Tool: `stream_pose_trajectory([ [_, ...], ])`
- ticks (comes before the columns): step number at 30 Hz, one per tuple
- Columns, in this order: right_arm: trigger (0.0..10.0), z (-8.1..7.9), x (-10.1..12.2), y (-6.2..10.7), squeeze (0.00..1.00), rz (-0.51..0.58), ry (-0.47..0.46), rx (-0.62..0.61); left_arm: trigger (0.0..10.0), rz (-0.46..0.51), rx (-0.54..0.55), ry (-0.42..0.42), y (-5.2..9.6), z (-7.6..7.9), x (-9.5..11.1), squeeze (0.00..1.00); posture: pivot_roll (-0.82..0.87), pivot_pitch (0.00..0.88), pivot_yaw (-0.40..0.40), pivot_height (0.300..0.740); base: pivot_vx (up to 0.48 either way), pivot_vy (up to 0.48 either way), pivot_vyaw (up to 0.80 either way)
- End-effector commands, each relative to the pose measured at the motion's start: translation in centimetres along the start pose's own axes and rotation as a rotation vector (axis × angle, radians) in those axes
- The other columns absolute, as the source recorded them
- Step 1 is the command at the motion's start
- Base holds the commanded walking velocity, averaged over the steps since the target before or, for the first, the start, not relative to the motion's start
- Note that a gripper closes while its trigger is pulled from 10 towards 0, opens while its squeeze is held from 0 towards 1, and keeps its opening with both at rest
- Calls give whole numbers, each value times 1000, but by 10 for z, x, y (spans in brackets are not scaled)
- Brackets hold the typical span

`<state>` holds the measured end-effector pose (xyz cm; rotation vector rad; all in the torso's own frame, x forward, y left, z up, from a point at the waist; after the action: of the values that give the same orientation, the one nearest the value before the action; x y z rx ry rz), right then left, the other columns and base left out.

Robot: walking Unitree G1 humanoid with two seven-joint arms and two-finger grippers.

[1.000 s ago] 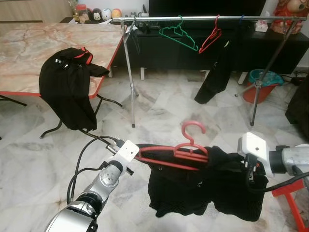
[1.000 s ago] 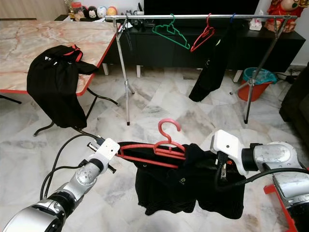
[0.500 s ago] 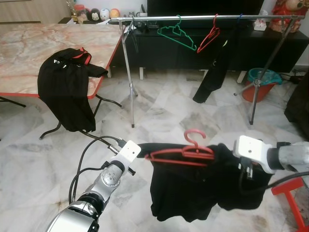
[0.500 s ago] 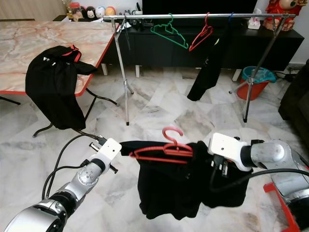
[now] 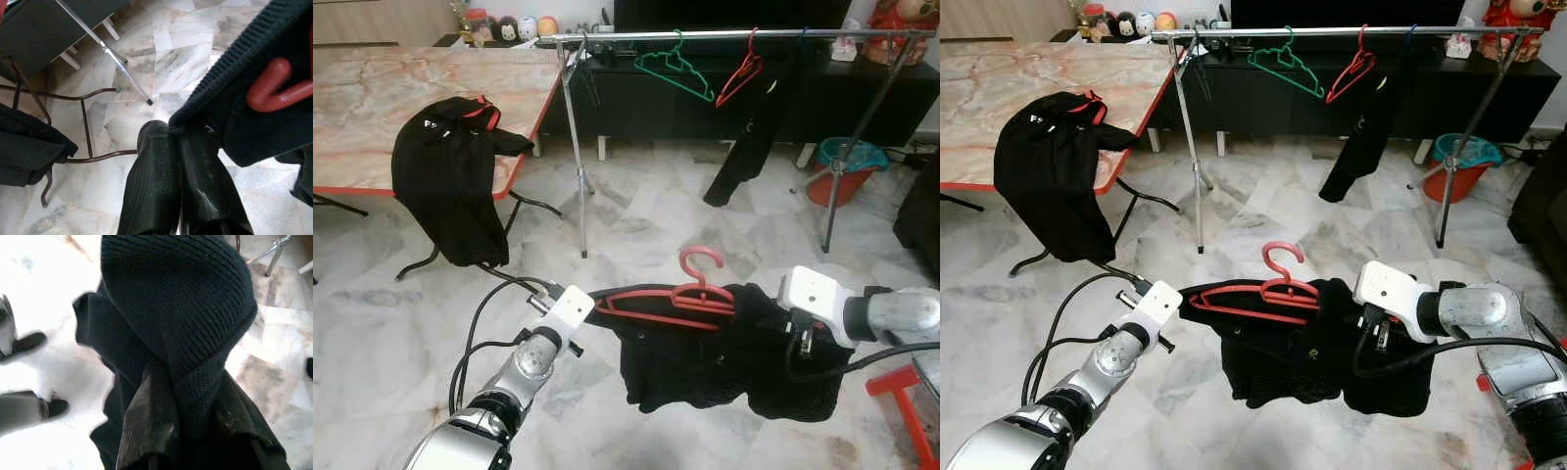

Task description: Hang hanger

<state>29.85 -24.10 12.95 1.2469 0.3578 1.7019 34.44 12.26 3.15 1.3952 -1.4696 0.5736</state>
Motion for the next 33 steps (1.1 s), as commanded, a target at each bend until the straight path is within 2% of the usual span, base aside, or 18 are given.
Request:
stream_pose_trajectory([
  [1,0,6,-19,10,0,-139,36,-43,0,-95,58,22,8,-18,-23,0,-279,44,22,740,0,0,0],
  [11,0,3,-27,-1,0,-217,28,-81,0,-84,66,79,4,-25,-16,0,-275,43,22,740,0,0,0],
  [18,0,-15,-29,-20,0,-272,67,-61,0,-64,42,179,-1,-28,-5,0,-272,42,20,740,0,0,0],
  [20,0,-17,-30,-30,0,-285,40,-102,0,-39,9,268,-4,-27,2,0,-268,40,18,740,0,0,0],
  [23,0,-17,-29,-34,0,-282,15,-132,0,-16,-9,313,-6,-26,8,0,-268,40,18,740,0,0,0],
  [25,0,-19,-27,-50,0,-262,-71,-203,0,61,-88,448,-10,-23,25,0,-259,35,15,740,0,0,0],
  [32,0,-17,-21,-72,0,-208,-254,-345,0,145,-259,541,-12,-10,47,0,-249,26,15,740,0,0,0],
  [33,0,-11,-15,-79,0,-148,-349,-407,0,169,-339,537,-12,-1,54,0,-247,25,15,740,0,0,0],
])
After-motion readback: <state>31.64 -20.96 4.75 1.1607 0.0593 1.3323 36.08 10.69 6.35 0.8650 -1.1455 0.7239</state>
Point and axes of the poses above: a point about 5 cm out from each wrist's last joint towards the gripper, its own y axis pointing back from the gripper into the wrist, its own x axis along the axis of the wrist's last joint, z = x × y, the point moved 2 cm from there along -y, pointing out of the wrist towards the gripper, and after that the axes turned 6 degrees about y, right-handed, at the moved point
